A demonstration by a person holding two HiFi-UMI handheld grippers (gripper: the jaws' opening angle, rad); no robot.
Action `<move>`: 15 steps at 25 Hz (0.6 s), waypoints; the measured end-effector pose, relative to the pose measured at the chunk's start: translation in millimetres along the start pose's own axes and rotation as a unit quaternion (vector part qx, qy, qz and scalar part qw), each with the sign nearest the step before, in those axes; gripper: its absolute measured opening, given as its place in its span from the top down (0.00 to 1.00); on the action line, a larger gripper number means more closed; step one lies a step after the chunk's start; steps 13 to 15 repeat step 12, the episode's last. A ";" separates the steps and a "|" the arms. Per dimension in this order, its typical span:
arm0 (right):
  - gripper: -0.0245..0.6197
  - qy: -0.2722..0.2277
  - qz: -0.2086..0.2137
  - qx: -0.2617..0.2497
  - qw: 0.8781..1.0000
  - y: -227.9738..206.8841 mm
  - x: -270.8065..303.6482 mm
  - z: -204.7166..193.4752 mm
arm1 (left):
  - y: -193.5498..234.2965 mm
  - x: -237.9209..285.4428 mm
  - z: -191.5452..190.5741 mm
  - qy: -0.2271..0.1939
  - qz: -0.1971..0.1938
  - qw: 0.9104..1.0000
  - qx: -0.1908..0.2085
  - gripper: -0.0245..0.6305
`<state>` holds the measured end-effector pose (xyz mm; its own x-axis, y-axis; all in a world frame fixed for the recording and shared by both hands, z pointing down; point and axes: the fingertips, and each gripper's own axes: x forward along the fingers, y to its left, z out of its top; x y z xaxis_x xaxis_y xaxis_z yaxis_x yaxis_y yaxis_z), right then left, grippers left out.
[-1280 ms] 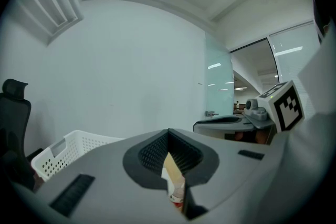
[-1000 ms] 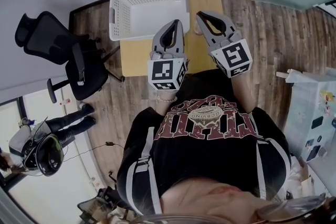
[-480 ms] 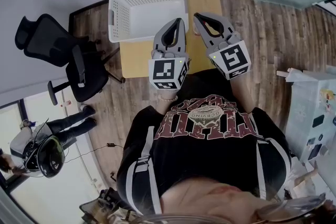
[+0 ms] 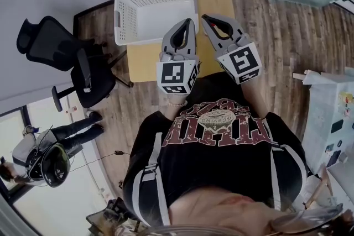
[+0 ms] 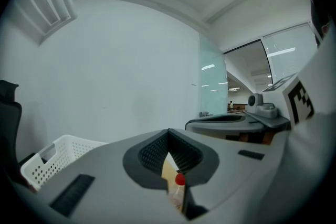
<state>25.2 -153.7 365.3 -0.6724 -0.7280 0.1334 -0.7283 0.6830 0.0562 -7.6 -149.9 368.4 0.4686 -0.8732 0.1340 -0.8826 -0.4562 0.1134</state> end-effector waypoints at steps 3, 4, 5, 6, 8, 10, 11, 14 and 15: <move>0.94 -0.002 0.002 0.005 1.000 1.1 0.1 -1.0 | -0.2 -0.4 -1.7 0.003 0.000 1.000 0.001 0.89; 0.94 -0.001 0.002 0.006 1.000 1.6 -0.4 -1.0 | -0.6 -0.8 -1.8 0.003 0.000 1.000 0.001 0.89; 0.94 -0.002 0.002 0.006 1.000 2.2 -1.4 -0.4 | -1.5 -1.5 -1.6 0.003 -0.001 1.000 0.002 0.89; 0.94 -0.003 0.003 0.005 1.000 2.6 -2.8 0.5 | -2.7 -2.3 -1.4 0.004 -0.001 1.000 0.003 0.89; 0.94 -0.003 0.004 0.005 1.000 3.1 -5.1 1.6 | -4.9 -3.3 -0.9 0.004 0.000 1.000 0.003 0.89; 0.94 -0.001 0.005 0.005 1.000 2.9 -5.9 0.7 | -5.8 -2.9 -0.8 0.004 -0.001 1.000 0.003 0.89; 0.94 0.001 0.005 0.004 1.000 2.5 -6.0 -0.4 | -5.8 -2.3 -0.8 0.004 -0.001 1.000 0.004 0.89; 0.94 0.003 0.006 0.004 1.000 2.1 -5.9 -1.6 | -5.8 -1.6 -0.7 0.003 -0.001 1.000 0.004 0.89; 0.94 0.003 0.006 0.004 1.000 2.1 -5.9 -1.6 | -5.8 -1.6 -0.7 0.003 -0.001 1.000 0.004 0.89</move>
